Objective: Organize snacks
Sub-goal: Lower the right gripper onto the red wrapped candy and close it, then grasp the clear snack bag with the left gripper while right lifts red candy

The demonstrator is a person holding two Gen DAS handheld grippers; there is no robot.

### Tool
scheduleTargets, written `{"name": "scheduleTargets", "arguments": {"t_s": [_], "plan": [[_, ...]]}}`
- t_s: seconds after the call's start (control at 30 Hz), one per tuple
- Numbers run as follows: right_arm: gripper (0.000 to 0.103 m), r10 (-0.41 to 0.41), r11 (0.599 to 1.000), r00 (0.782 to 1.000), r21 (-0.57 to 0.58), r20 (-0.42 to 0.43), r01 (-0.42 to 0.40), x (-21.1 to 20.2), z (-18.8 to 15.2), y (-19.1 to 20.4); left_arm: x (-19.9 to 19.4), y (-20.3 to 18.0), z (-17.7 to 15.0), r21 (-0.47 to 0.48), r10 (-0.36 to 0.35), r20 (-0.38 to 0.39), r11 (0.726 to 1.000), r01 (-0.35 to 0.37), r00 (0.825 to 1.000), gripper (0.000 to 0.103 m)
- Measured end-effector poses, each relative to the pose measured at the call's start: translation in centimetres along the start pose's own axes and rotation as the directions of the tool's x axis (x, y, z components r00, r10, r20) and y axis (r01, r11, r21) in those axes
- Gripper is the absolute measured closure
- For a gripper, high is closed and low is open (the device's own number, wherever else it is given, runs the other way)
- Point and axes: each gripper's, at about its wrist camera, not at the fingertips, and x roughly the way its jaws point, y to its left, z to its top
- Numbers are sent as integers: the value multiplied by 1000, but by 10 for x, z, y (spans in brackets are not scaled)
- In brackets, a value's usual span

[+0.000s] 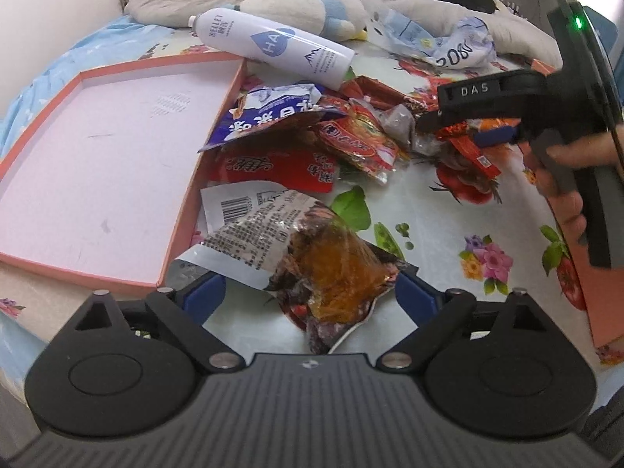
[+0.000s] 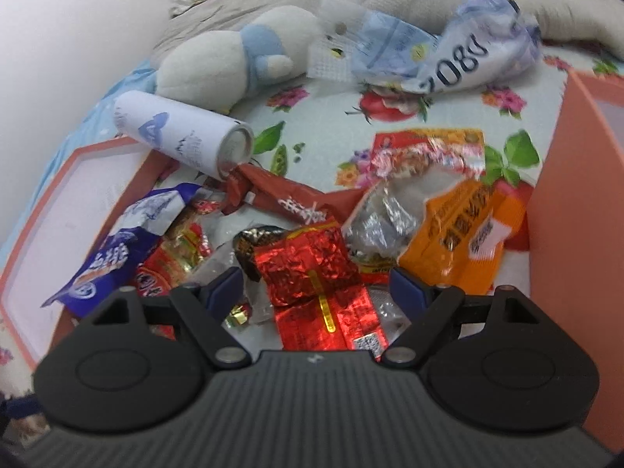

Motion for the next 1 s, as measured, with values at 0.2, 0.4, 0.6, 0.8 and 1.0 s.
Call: {"name": "scheduleTargets", "arguments": {"t_s": [0.2,0.4,0.6,0.8,1.0], "plan": [[43,-24,1000,1000,-15,15,25,5,-12,5,12,5,-2,-51,-2,-11,999,2,1000,19],[47,-46,998,998,35,35,45,-16,-14,3,18,8,-1,-95,-17,-33,995,14,999,50],[47,-77,996,993,45,92,73,-50,-25,6,17,12,-2,-114,-22,-23,993,19,999,58],[47,-79,996,990,54,119,72,-85,-41,7,7,12,-2,-105,-28,1,994,28,1000,63],[47,-73,997,990,16,122,72,-112,-68,20,-8,8,-3,-103,-50,15,993,51,999,65]]}}
